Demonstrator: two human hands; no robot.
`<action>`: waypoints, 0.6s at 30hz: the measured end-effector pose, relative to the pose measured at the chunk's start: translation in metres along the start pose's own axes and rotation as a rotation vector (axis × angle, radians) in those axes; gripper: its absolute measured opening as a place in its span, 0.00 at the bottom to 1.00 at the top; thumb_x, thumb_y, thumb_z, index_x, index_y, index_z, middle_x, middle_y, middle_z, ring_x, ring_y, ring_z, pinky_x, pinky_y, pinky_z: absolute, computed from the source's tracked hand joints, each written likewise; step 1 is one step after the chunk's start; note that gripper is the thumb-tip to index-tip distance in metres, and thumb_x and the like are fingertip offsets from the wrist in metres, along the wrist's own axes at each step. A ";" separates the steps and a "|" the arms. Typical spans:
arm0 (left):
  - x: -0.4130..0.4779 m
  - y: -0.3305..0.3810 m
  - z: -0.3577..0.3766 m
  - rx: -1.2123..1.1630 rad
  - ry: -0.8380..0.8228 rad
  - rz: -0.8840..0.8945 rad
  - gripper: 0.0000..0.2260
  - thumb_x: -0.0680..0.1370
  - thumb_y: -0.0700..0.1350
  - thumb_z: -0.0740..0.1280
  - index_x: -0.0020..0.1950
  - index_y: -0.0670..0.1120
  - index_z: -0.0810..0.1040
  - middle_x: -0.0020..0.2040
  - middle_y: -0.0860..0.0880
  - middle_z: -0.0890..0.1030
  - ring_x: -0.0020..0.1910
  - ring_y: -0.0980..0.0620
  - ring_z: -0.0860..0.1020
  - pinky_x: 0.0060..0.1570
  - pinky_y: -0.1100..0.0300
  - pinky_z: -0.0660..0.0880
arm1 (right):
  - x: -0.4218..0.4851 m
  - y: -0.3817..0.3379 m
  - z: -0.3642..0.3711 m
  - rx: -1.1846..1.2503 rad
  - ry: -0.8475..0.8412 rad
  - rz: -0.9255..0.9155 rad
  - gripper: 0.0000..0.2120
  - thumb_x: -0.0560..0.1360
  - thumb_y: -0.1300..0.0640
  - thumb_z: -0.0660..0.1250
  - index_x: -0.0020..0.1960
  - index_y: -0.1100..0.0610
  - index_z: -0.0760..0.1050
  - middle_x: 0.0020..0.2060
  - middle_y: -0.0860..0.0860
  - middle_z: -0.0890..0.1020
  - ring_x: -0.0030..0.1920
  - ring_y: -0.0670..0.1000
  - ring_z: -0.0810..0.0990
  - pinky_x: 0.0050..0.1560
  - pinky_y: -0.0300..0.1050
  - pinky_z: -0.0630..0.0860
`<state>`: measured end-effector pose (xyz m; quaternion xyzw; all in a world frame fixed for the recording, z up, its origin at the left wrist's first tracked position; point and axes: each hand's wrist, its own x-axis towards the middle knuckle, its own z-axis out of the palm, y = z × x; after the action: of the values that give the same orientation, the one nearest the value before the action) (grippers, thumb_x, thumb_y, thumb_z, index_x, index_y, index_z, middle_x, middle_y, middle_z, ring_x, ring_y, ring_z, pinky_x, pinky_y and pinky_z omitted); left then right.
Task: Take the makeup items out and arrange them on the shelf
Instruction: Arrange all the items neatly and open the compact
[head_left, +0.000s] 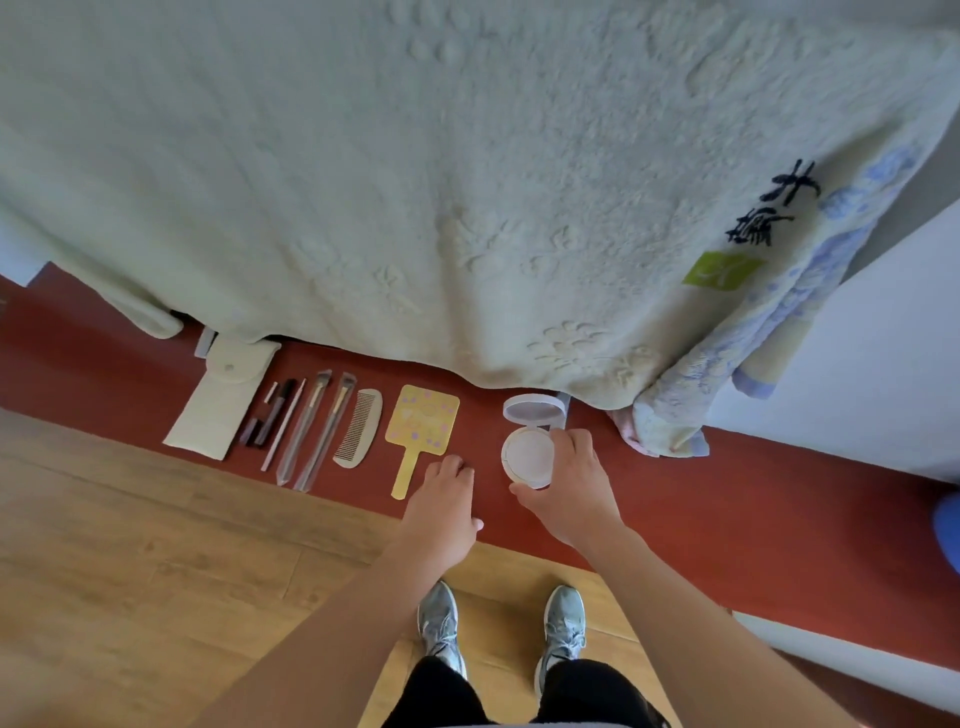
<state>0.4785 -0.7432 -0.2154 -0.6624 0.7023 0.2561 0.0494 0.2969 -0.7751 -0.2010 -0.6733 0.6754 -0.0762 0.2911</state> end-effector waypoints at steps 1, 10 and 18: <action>0.001 -0.004 -0.002 0.010 0.002 0.019 0.30 0.77 0.51 0.72 0.74 0.44 0.66 0.72 0.50 0.65 0.71 0.49 0.65 0.65 0.55 0.73 | 0.001 -0.005 0.003 0.003 0.010 0.022 0.37 0.67 0.42 0.75 0.68 0.53 0.63 0.58 0.50 0.67 0.59 0.52 0.73 0.59 0.45 0.73; 0.010 -0.036 -0.012 0.120 -0.038 0.227 0.27 0.77 0.54 0.71 0.71 0.44 0.69 0.67 0.49 0.68 0.65 0.49 0.69 0.58 0.55 0.77 | 0.009 -0.031 0.027 0.005 0.065 0.140 0.36 0.66 0.42 0.76 0.67 0.53 0.65 0.58 0.50 0.67 0.58 0.52 0.73 0.58 0.45 0.72; 0.009 -0.043 -0.012 0.050 -0.030 0.235 0.28 0.77 0.54 0.70 0.73 0.44 0.67 0.70 0.50 0.66 0.69 0.51 0.66 0.62 0.58 0.73 | 0.015 -0.035 0.040 -0.013 0.054 0.153 0.36 0.66 0.41 0.76 0.67 0.53 0.65 0.59 0.49 0.67 0.59 0.52 0.73 0.60 0.46 0.74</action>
<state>0.5216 -0.7560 -0.2213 -0.5703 0.7803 0.2525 0.0460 0.3482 -0.7810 -0.2206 -0.6192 0.7331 -0.0674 0.2732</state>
